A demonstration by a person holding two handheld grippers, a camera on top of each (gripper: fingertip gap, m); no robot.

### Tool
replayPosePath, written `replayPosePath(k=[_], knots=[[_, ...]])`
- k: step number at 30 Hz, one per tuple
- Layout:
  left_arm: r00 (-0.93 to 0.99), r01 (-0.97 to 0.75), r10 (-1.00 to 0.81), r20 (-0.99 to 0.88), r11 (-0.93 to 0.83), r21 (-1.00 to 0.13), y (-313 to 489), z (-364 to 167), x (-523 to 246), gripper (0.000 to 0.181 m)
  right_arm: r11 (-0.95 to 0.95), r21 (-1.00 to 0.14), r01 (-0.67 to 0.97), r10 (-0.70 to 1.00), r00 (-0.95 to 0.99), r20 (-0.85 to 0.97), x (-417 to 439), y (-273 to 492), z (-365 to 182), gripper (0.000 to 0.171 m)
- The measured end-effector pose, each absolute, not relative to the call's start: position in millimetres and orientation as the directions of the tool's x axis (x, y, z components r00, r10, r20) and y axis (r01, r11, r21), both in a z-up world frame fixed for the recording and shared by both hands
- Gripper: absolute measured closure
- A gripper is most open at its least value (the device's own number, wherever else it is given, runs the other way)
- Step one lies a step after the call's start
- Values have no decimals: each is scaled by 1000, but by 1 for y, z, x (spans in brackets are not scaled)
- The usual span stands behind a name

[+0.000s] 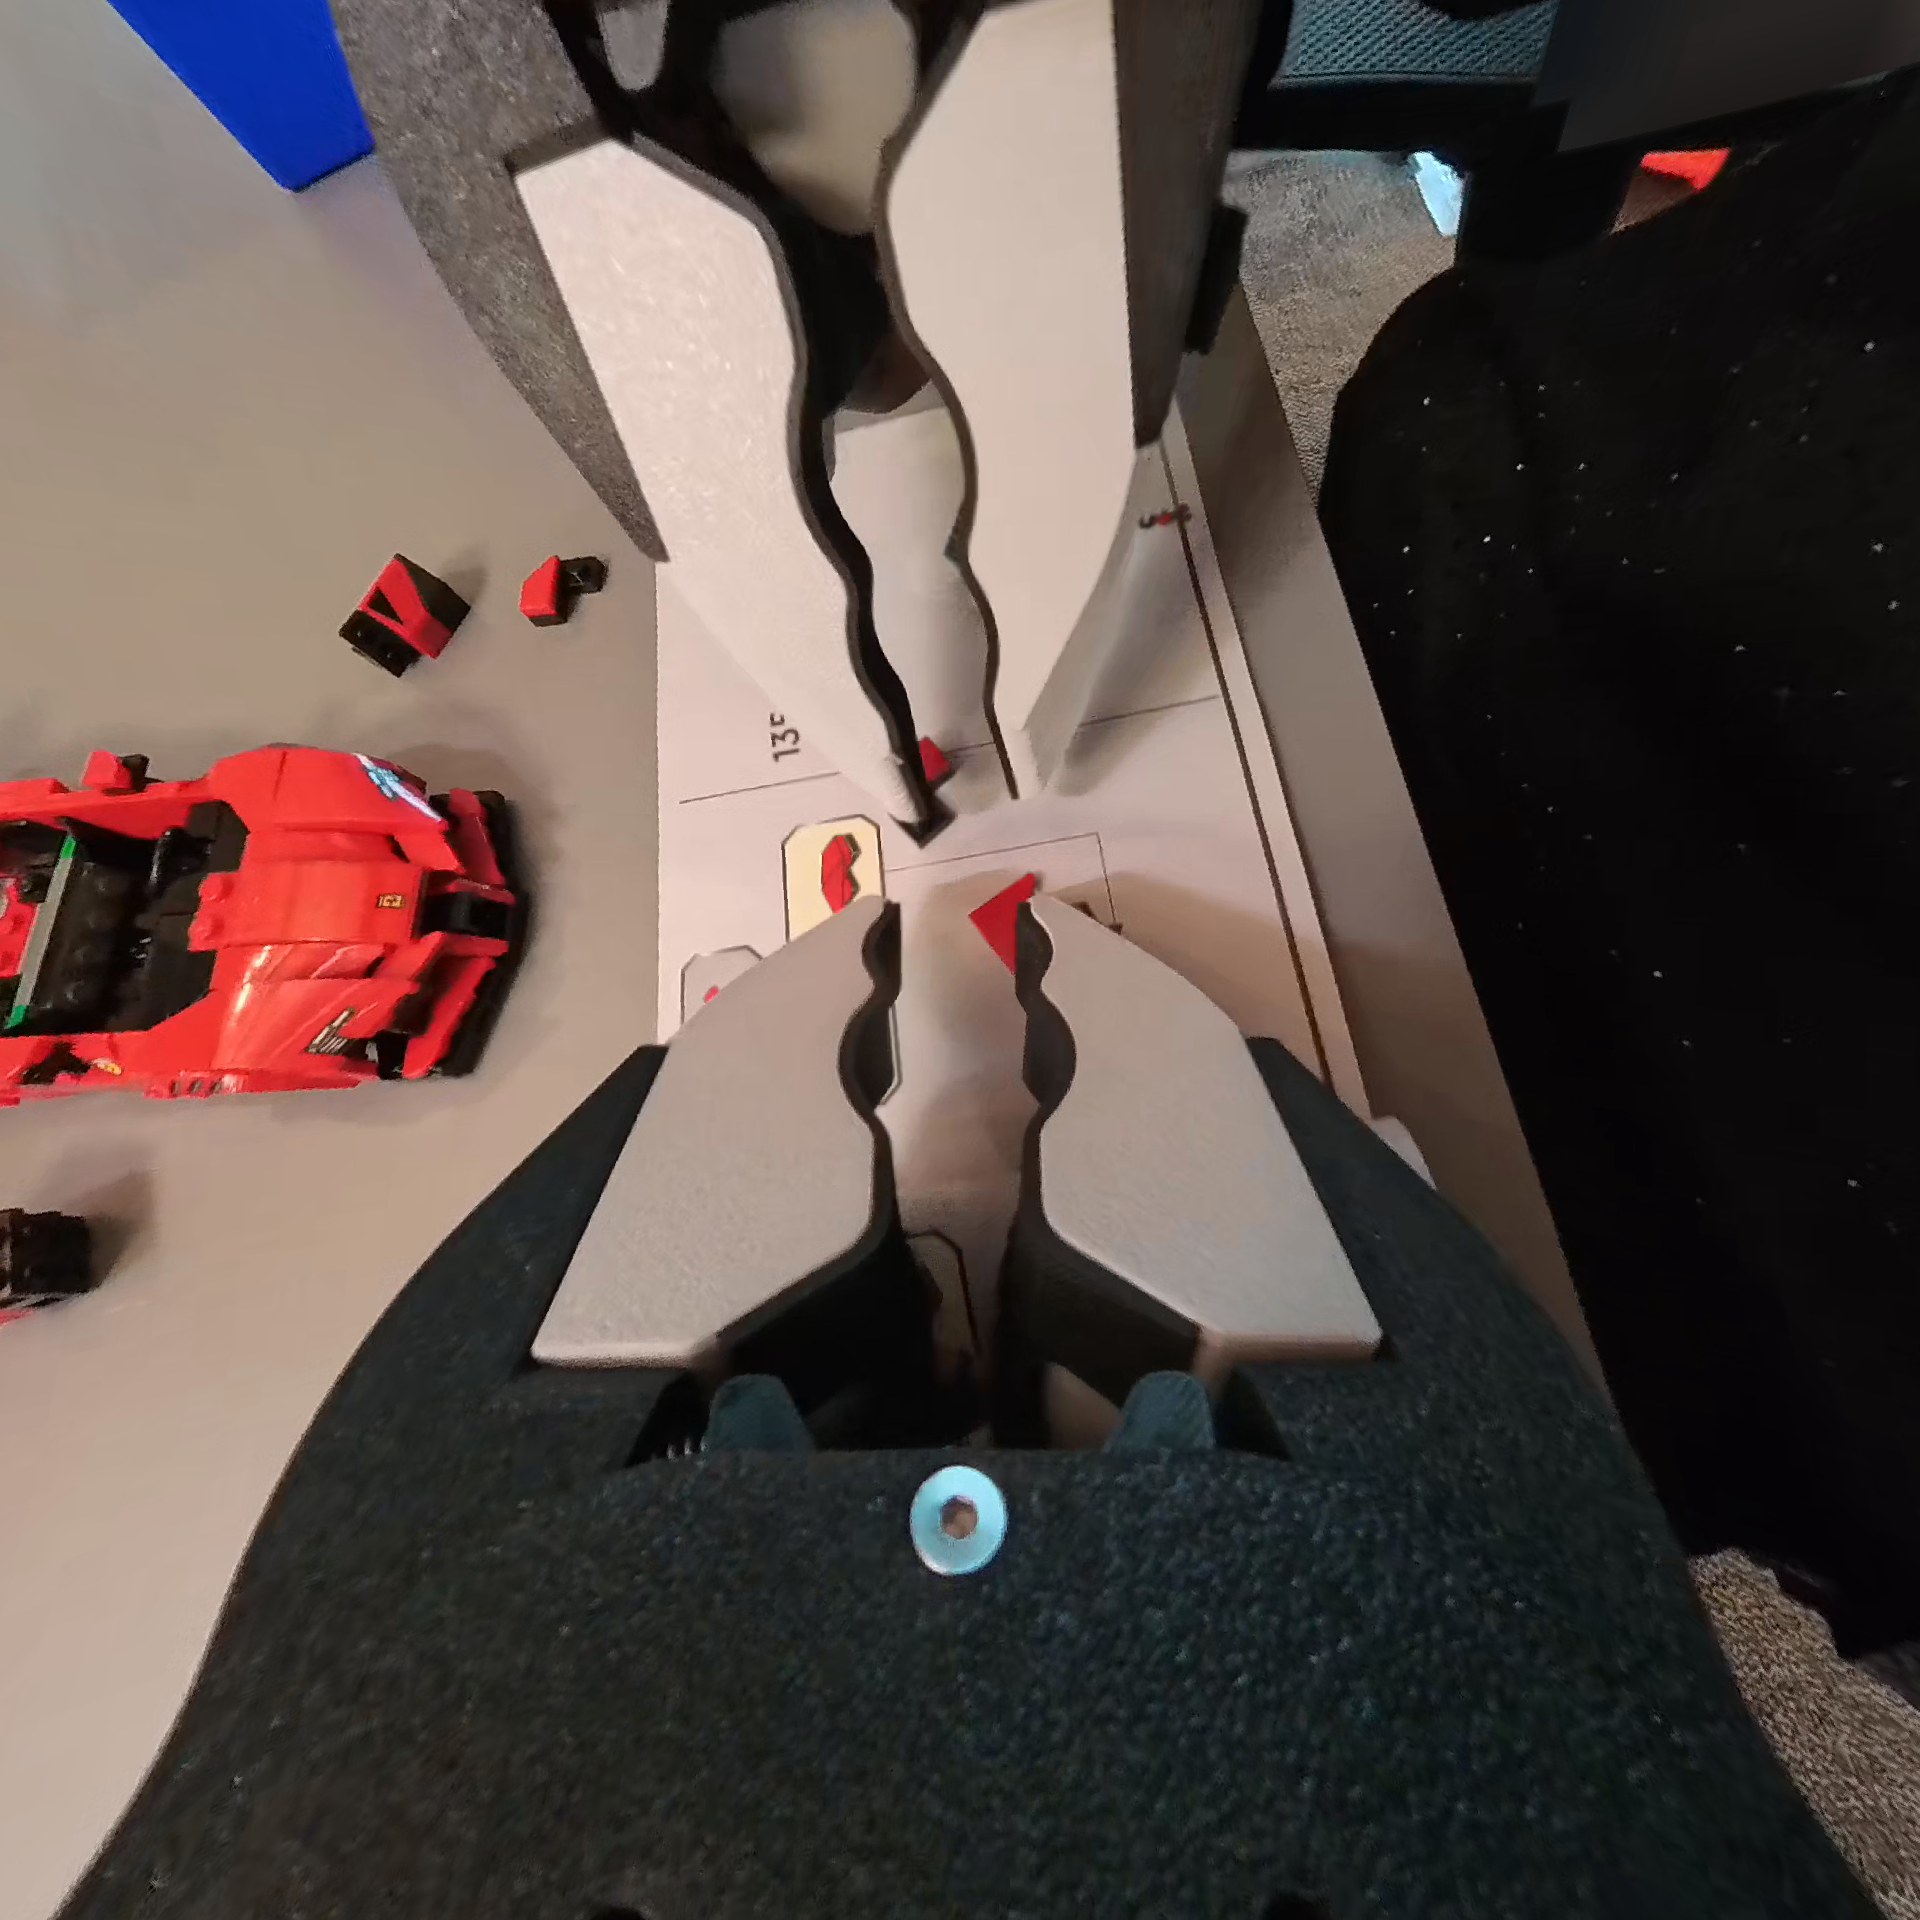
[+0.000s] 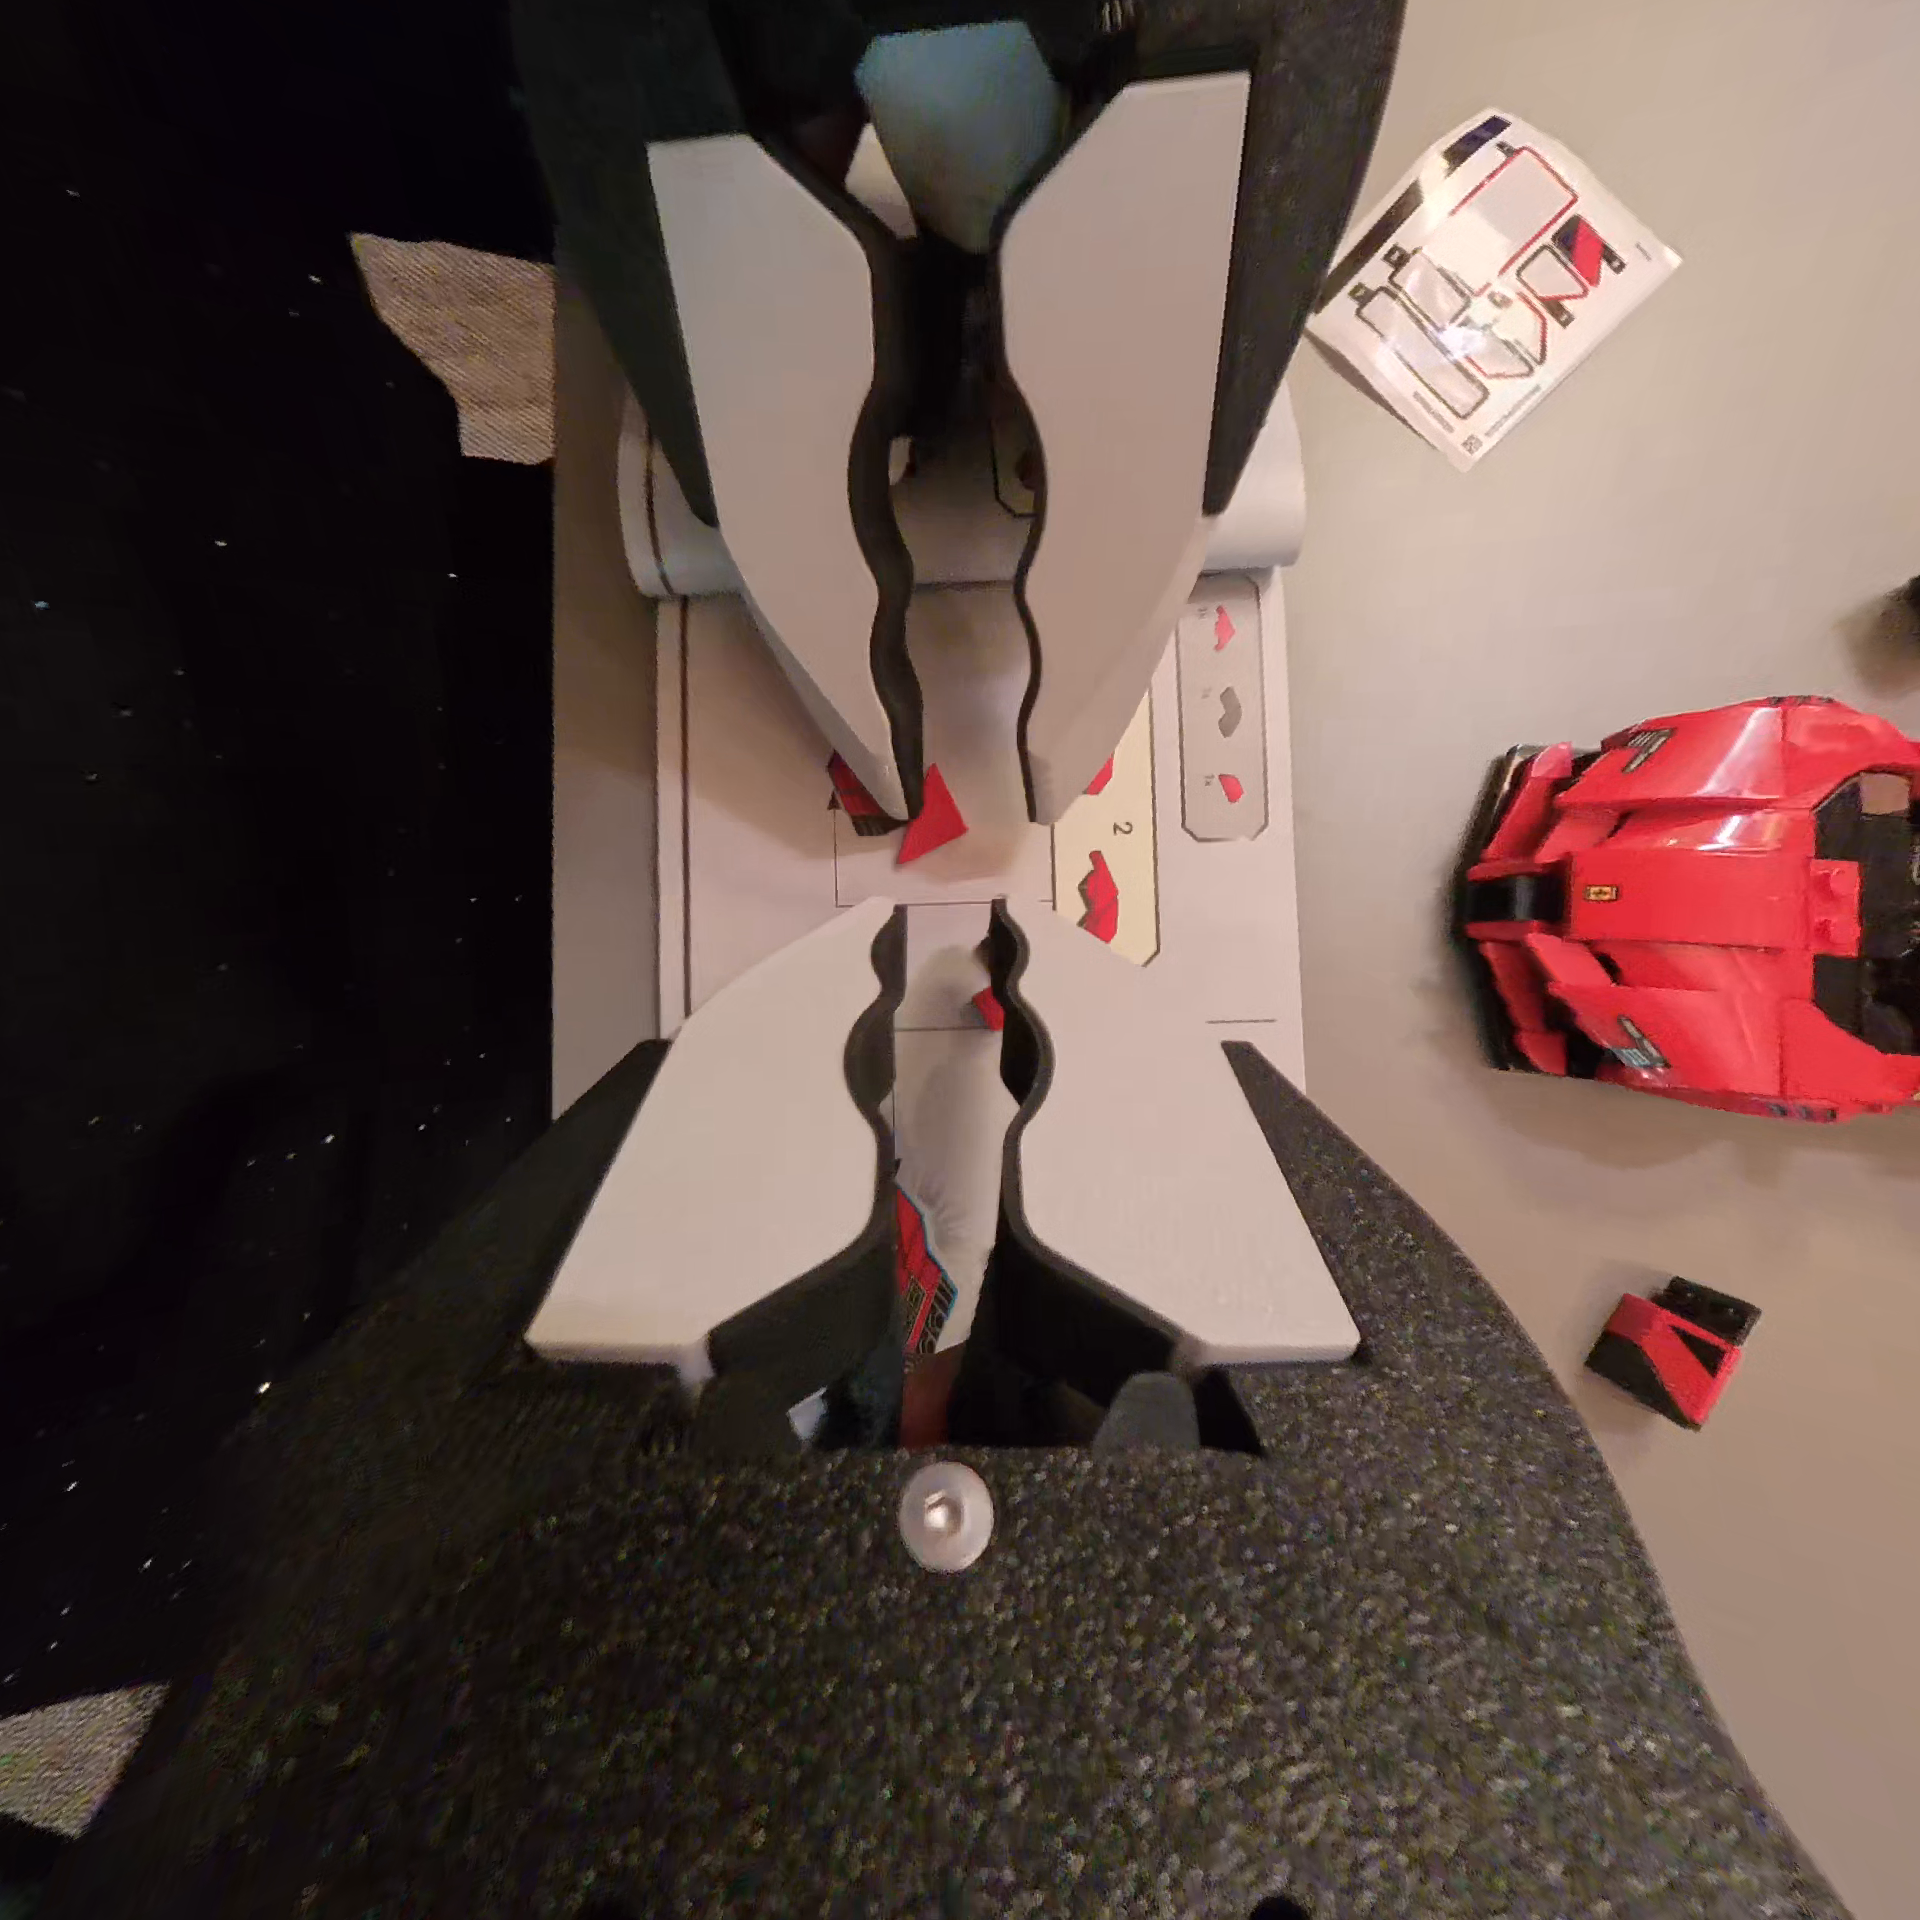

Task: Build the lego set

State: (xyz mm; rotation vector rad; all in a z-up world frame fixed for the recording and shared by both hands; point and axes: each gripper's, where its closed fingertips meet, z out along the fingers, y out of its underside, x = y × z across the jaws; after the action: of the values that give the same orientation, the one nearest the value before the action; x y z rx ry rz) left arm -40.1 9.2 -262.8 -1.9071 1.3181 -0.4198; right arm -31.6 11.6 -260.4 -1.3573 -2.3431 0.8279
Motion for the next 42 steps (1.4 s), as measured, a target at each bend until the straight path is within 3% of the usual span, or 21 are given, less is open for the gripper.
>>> replayPosePath(k=[9,12,20,25,42], knots=[[431,-645,-895,-115,-216,-733,2,-263,-54,155,371,-628,684,869,-495,-25,-47,-1,-269,147],[437,-649,-890,-126,-215,-730,2,-263,-57,155,389,-612,689,860,-509,-27,-47,-2,-274,158],[509,-615,-857,-83,-294,-732,2,-256,-72,157,387,-596,704,877,-480,2,-30,25,-260,158],[462,-591,-887,10,-316,-742,-10,-252,-57,176,340,-562,754,908,-419,-13,-14,53,-264,159],[485,-592,-874,34,-357,-723,-4,-264,-58,174,376,-590,715,870,-492,-42,-19,31,-256,159]])
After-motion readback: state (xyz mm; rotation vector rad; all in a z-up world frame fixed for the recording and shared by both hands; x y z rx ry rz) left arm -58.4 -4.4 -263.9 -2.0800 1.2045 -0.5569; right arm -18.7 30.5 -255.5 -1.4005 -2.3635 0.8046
